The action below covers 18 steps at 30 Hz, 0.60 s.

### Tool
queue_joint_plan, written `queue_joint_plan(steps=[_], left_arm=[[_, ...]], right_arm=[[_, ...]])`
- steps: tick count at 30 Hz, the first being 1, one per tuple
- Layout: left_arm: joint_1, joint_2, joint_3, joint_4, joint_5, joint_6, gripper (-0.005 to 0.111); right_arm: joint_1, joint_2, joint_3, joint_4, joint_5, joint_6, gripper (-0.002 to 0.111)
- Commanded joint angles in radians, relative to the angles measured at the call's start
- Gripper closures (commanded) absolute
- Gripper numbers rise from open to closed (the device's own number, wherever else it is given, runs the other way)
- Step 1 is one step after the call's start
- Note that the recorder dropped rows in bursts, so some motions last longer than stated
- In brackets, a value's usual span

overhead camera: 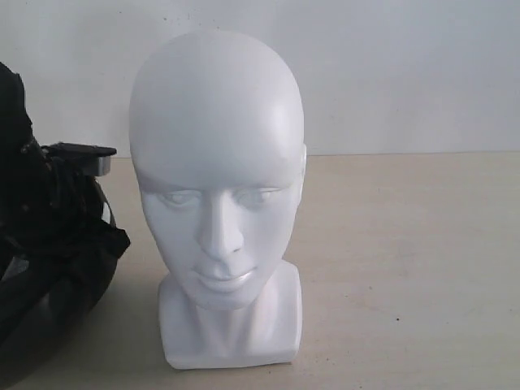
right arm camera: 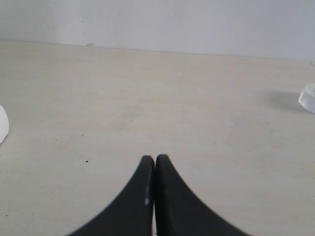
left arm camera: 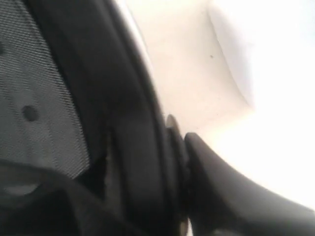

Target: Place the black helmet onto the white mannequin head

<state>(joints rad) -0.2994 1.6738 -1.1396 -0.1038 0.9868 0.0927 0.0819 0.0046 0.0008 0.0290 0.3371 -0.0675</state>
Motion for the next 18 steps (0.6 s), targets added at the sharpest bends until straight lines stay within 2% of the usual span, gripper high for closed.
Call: queue_joint_plan(steps=[1,18], left_arm=[[0.022,-0.086,-0.034,0.017,0.008,-0.025,0.103],[0.034,-0.247,-0.138,0.053,0.021,-0.047,0.103]], right_arm=[[-0.002,-0.005,-0.001,0.000,-0.004,0.003,0.109],[-0.002,-0.005,-0.001,0.000,-0.004,0.003,0.109]])
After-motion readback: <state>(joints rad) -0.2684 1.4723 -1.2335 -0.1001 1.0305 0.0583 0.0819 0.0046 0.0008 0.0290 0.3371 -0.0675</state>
